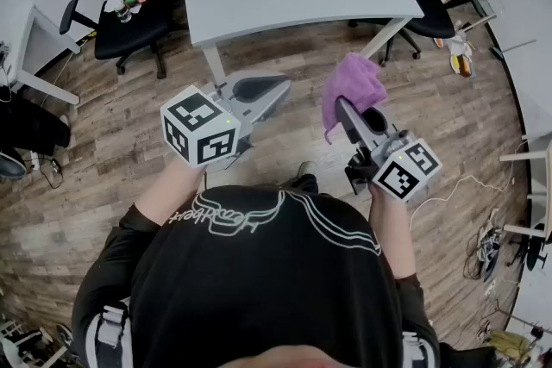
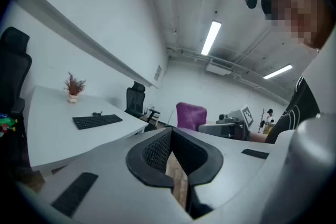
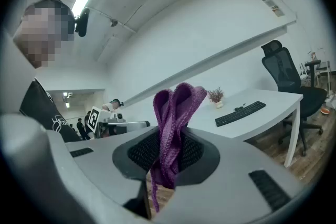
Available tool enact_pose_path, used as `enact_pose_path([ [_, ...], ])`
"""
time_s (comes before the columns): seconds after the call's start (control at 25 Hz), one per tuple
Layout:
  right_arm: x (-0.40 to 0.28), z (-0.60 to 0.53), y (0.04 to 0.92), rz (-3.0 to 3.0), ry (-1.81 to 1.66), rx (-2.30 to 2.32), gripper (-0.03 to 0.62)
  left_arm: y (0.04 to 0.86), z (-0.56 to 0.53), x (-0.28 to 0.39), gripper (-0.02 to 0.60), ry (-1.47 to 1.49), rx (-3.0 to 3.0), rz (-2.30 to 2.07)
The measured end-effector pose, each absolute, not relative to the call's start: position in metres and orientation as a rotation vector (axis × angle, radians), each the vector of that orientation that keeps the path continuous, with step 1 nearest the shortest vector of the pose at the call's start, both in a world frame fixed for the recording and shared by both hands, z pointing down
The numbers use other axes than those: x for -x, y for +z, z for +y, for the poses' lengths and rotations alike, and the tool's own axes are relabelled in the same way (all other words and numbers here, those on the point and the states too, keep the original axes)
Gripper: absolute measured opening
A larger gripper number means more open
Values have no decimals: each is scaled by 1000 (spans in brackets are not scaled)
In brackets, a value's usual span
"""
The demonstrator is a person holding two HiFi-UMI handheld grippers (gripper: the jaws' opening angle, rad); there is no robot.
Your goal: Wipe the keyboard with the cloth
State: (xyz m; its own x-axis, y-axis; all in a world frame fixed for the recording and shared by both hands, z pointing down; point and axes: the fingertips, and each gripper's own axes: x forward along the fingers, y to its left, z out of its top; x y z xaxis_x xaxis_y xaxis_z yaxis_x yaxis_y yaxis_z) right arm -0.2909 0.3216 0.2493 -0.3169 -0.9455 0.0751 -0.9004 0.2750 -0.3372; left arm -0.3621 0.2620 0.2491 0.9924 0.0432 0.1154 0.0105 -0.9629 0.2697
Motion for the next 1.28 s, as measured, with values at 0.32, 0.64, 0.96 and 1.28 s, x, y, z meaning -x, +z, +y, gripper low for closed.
enact_pose_path([
  [0.32,291,319,251,2395,-510,1723,63,251,260,357,6,179,-2860,58],
  [0.64,273,327,250,2342,-529,1660,63,250,267,337,6,197,-2879,92],
  [0.96,223,312,253,2314,-494,1639,63,258,250,291,6,232,-2876,90],
  [1.28,138,275,259,2297,-511,1582,63,268,216,207,6,267,-2856,53],
])
